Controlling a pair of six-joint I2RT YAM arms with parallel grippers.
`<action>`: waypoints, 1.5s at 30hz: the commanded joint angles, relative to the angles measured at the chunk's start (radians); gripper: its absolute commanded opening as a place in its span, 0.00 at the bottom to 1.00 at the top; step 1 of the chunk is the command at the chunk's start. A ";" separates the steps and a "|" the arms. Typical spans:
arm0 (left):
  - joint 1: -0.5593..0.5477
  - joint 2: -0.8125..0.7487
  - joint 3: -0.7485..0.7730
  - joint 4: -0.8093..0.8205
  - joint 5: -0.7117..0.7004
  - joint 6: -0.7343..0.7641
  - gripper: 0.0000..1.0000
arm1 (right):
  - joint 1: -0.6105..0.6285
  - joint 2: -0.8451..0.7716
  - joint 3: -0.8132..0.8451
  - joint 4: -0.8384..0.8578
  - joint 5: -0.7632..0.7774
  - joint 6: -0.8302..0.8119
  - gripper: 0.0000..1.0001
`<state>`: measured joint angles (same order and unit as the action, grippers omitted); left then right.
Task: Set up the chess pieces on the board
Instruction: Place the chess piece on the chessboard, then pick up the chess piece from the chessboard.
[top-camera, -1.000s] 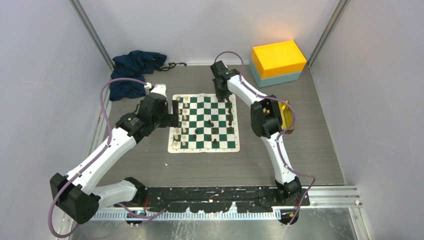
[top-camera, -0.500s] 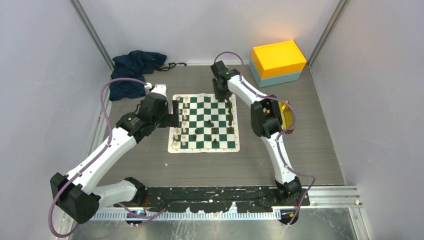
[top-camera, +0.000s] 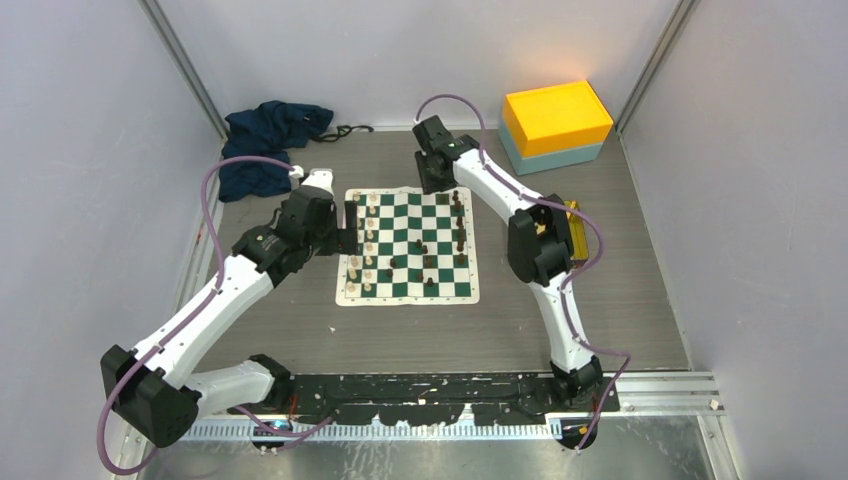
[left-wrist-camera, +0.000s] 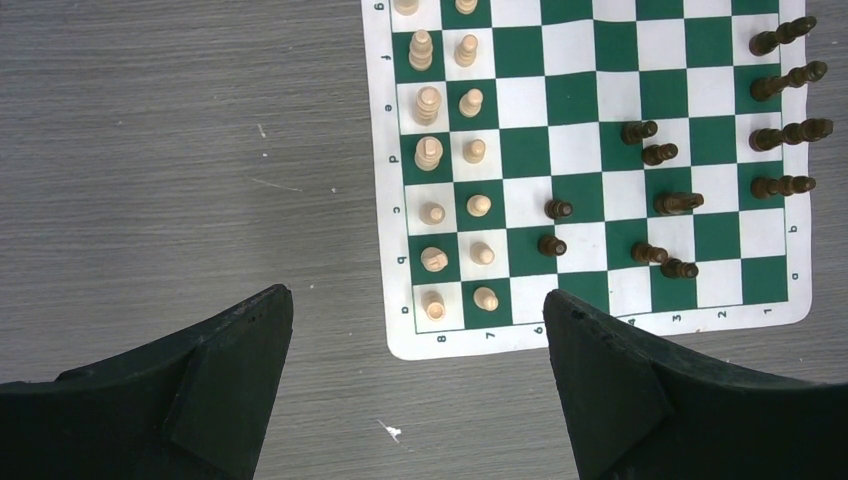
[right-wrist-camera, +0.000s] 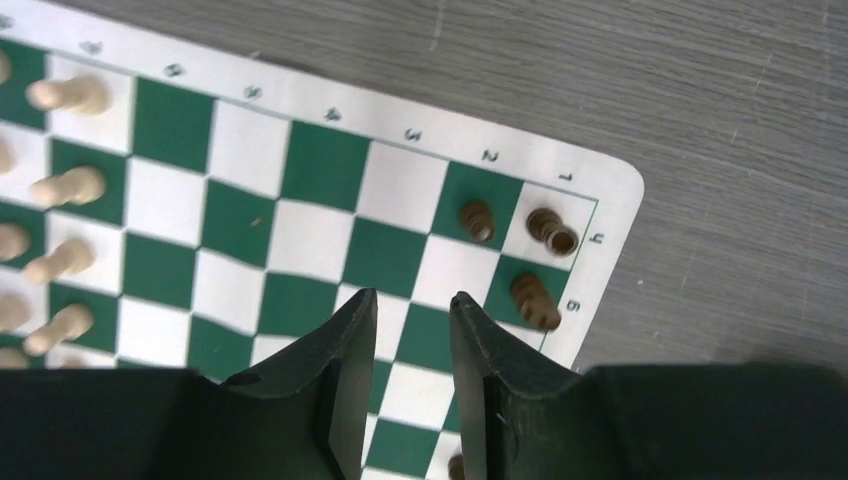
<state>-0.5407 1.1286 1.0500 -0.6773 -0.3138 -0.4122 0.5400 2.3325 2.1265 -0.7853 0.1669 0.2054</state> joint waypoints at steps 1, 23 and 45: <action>0.005 -0.018 0.000 0.031 -0.005 -0.004 0.97 | 0.045 -0.170 -0.071 0.043 0.018 -0.030 0.39; 0.005 -0.040 -0.009 0.027 0.003 -0.016 0.96 | 0.171 -0.335 -0.438 0.136 -0.119 -0.013 0.39; 0.005 -0.045 -0.006 0.015 -0.004 -0.016 0.96 | 0.166 -0.263 -0.446 0.189 -0.144 -0.017 0.39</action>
<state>-0.5407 1.1076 1.0409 -0.6777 -0.3130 -0.4194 0.7109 2.0750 1.6691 -0.6323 0.0303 0.1894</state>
